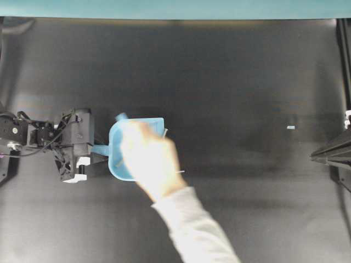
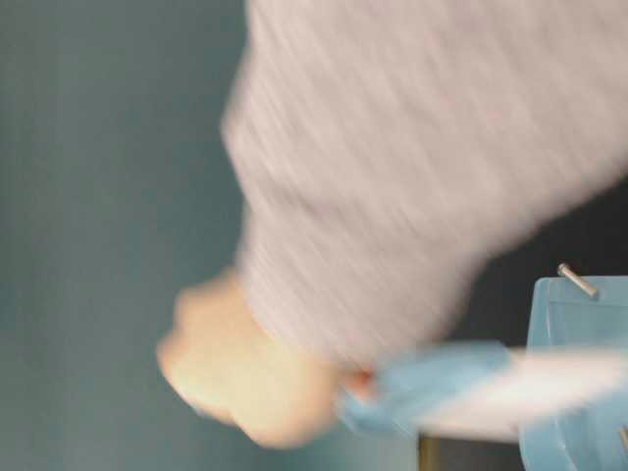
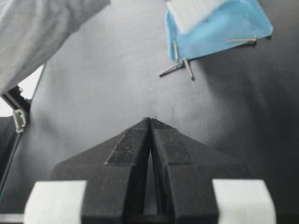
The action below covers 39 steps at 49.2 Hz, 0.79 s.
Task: Hold the dustpan with the left arm, while a human hand uses a hand brush to gather screws into the dustpan.
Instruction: 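Hold the dustpan still with the left gripper while screws are brushed in, then keep holding the dustpan with the left gripper as remaining screws are swept in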
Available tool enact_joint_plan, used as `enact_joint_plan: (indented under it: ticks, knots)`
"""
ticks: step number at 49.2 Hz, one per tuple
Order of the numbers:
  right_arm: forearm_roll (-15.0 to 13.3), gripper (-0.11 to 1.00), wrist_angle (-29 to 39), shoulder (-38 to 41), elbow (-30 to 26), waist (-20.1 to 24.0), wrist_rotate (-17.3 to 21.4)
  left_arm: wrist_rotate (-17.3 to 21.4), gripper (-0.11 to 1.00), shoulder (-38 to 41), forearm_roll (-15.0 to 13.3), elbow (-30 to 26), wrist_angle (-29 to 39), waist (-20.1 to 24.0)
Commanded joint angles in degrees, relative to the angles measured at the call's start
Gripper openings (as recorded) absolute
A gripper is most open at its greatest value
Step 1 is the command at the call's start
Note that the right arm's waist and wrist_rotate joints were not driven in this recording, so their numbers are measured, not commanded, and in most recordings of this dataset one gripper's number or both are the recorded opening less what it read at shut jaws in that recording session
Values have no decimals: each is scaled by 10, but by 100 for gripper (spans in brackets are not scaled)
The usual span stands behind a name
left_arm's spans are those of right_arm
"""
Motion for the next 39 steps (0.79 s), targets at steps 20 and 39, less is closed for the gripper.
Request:
enact_joint_plan:
  ticks: [20,39]
  knots:
    - [-2,0,-5,3,-3,0,-1,41,29,-1,2,15,-1,-11]
    - [-2,0,-5,3,-3,0,-1,57,29,3,2,-1,25,-10]
